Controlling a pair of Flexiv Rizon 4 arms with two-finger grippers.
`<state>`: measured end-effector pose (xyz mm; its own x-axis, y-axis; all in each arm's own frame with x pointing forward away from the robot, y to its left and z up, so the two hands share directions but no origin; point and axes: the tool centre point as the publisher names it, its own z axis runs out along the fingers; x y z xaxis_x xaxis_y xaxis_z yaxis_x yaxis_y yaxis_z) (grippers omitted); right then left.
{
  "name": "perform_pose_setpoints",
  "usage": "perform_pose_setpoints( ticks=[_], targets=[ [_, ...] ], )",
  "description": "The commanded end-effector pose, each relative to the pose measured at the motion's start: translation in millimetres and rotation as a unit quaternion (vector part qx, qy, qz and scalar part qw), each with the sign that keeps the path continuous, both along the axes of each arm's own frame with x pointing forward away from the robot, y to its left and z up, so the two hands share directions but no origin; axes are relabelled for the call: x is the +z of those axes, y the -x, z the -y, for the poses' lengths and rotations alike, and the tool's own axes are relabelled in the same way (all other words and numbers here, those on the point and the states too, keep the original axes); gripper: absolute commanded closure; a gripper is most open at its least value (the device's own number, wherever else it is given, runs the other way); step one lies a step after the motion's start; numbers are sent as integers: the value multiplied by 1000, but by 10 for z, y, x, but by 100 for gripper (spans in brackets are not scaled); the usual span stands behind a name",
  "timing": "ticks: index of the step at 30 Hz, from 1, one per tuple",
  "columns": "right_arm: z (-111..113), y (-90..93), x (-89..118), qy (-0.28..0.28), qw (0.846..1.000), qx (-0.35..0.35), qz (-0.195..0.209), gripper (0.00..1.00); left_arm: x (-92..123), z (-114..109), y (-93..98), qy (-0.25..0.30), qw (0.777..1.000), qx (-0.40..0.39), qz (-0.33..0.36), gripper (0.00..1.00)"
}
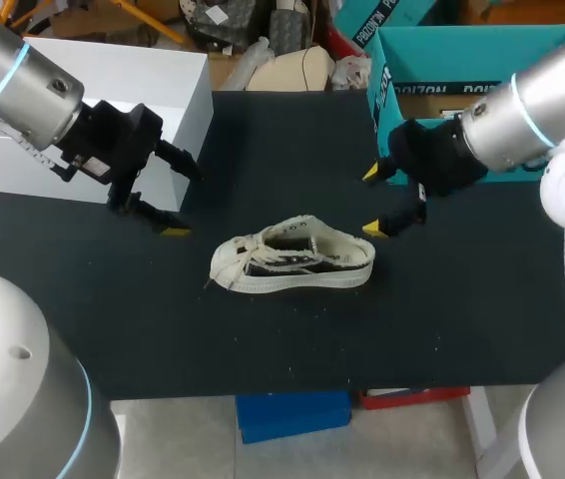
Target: Take the shoe out of the shoebox, open the shoe tongue, remove and reinsert the insole, then place the shoe into the shoebox
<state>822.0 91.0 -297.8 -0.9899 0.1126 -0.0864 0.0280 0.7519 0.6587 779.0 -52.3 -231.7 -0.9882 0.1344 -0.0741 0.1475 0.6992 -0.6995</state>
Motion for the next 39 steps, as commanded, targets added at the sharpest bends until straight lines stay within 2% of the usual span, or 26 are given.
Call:
perform_pose_setpoints(
  ticks=[1,24,39],
  targets=[
    [99,57,-172,-86,996,5,13,0,-14,5,1,1,1000,1,2,0],
    [73,-45,-792,-133,990,33,-11,0,-14,5,1,1,1000,1,2,0],
    [-105,2,-1071,-152,987,35,-22,0,-14,5,1,1,1000,1,2,0]
  ],
)
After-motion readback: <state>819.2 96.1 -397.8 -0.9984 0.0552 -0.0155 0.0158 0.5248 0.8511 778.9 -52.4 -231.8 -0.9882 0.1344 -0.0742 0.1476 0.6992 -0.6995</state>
